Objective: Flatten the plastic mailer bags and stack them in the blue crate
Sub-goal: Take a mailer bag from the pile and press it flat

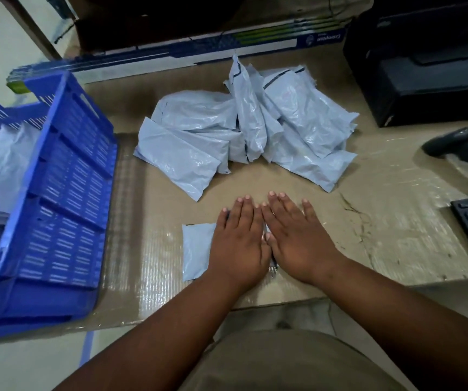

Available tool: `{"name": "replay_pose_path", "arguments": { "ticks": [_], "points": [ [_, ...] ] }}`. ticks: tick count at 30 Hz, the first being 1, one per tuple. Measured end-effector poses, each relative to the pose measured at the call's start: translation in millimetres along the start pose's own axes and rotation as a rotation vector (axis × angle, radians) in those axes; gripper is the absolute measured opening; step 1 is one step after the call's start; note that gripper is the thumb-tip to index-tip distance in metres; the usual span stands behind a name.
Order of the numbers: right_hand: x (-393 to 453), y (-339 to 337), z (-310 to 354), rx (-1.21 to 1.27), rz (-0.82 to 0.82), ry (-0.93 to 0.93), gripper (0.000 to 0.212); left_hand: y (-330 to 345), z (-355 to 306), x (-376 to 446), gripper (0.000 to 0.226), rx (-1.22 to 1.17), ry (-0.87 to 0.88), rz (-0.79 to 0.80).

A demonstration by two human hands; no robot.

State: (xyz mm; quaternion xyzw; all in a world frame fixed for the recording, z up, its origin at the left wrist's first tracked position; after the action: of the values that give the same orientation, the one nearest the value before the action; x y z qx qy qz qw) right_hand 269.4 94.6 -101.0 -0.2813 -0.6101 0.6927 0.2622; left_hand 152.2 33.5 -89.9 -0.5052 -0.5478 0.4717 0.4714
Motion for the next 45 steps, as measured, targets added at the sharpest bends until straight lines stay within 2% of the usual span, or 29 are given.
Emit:
{"name": "replay_pose_path", "arguments": {
  "ticks": [7,11,13,15,18,25,32,39,45],
  "points": [
    [-1.1,-4.8,1.5,-0.044,0.017,0.005,0.071,-4.8,4.6,-3.2,0.071,-0.043,0.049,-0.009],
    [1.2,-29.4,5.3,-0.129,-0.072,0.034,0.067,-15.4,11.0,-15.3,0.071,0.046,0.127,-0.006],
    [4.5,-38.2,22.1,-0.081,-0.119,-0.037,0.064,-19.3,15.1,-20.2,0.07,0.066,0.106,-0.026],
    [10.1,-29.2,38.7,0.036,-0.081,-0.133,0.063,-17.9,18.1,-22.8,0.069,0.031,0.079,-0.049],
    [17.1,-9.0,44.4,0.168,0.007,-0.166,0.065,-12.6,21.6,-22.4,0.068,-0.045,0.051,-0.051],
    [12.3,-2.2,43.6,0.066,-0.052,-0.12,0.072,-9.4,45.6,-34.8,0.065,-0.086,0.09,-0.087],
    [14.6,7.7,42.2,0.037,-0.026,-0.111,0.077,1.5,60.2,-34.5,0.066,-0.163,0.107,-0.058],
    [13.9,5.7,41.8,0.002,-0.023,-0.114,0.077,3.2,74.4,-36.5,0.075,-0.154,-0.04,-0.031],
    [17.0,2.6,40.1,0.013,0.017,-0.146,0.077,-1.1,112.1,-53.5,0.082,0.021,-0.132,0.041]
  ]
}}
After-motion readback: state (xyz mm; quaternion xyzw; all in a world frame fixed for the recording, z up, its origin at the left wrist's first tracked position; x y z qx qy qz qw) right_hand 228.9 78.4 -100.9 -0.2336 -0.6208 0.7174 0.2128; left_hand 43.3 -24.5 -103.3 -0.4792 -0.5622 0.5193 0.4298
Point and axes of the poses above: each hand's wrist, its own x-axis towards the middle knuckle, its own y-axis out of the palm, z = x × y, the point moved 6 cm from there along x, towards the middle knuckle, and after that the axes turned 1 degree about -z, right-handed, at the moved point
